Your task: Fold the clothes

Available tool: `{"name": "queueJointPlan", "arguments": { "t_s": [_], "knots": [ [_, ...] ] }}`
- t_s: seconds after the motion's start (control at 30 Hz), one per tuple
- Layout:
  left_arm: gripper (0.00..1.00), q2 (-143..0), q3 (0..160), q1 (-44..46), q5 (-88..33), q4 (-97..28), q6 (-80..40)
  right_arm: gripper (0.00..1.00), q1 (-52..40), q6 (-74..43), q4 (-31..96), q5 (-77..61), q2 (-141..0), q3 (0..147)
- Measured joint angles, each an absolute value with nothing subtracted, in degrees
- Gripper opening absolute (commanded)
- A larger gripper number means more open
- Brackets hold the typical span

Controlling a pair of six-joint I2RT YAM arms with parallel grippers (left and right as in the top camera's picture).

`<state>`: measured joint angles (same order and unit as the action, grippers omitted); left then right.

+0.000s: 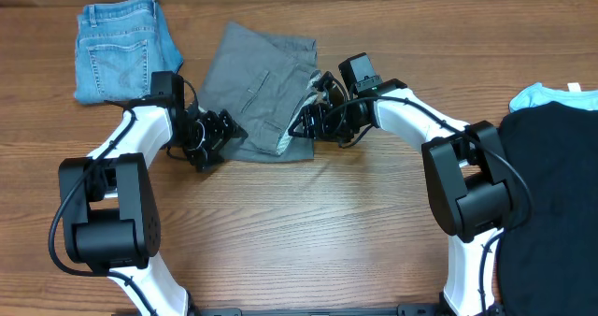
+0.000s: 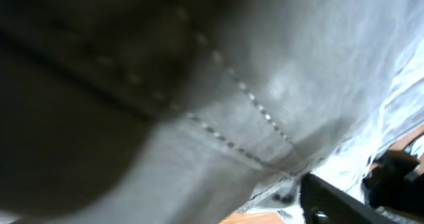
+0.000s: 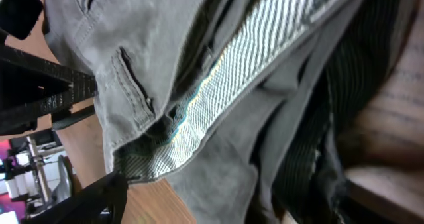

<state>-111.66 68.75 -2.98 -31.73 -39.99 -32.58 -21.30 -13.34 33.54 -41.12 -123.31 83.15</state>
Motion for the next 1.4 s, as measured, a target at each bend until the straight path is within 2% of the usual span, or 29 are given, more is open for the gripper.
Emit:
{"name": "queueJointPlan", "arguments": {
  "t_s": [0.03,0.3,0.47,0.57,0.73,0.93,1.03,1.1,1.13,1.2,1.23,1.27,1.4],
  "knots": [
    [0.79,-111.66,68.66,-2.98,-31.77,-40.01,-31.81,0.84,-21.23,-13.34,33.93,-41.17,-123.31,83.13],
    [0.74,-111.79,68.07,-1.87,-31.86,-33.67,-31.46,0.85,-19.49,-11.92,33.93,-44.84,-123.31,83.13],
    [0.45,-112.38,67.75,0.19,-30.17,-29.21,-38.68,0.84,-19.53,-11.51,33.91,-46.17,-123.31,83.13],
    [0.23,-112.86,67.68,0.80,-29.71,-28.21,-42.65,0.84,-19.53,-11.35,33.87,-46.33,-123.31,83.13],
    [0.04,-112.86,67.64,0.78,-29.56,-28.97,-46.72,0.83,-18.74,-11.25,33.65,-46.61,-123.31,83.13],
    [0.04,-112.79,68.31,0.62,-27.55,-39.40,-41.63,0.81,-14.15,-11.00,35.55,-47.70,-123.31,83.13],
    [0.04,-112.27,69.17,0.62,-23.24,-47.18,-35.40,0.74,-11.46,-10.85,34.37,-50.24,-123.28,83.18],
    [0.04,-111.81,69.28,0.64,-20.25,-50.87,-31.31,0.64,-10.44,-10.76,33.67,-51.64,-123.28,83.46],
    [0.04,-111.61,69.32,0.64,-18.79,-52.38,-28.97,0.63,-10.35,-10.59,33.56,-52.18,-123.28,83.66],
    [0.09,-111.42,69.32,0.64,-17.06,-53.63,-24.97,0.58,-11.00,-10.90,33.50,-52.60,-123.28,84.12],
    [0.13,-111.37,69.34,0.64,-16.53,-53.82,-23.42,0.55,-11.62,-10.85,33.43,-52.45,-123.28,84.31],
    [0.22,-111.33,69.36,0.67,-16.05,-53.93,-22.04,0.54,-12.51,-10.74,33.39,-51.77,-123.28,84.47],
    [0.37,-111.31,69.36,0.71,-13.98,-53.80,-18.50,0.50,-18.17,-9.39,33.08,-48.62,-123.28,84.55]
  ]
}}
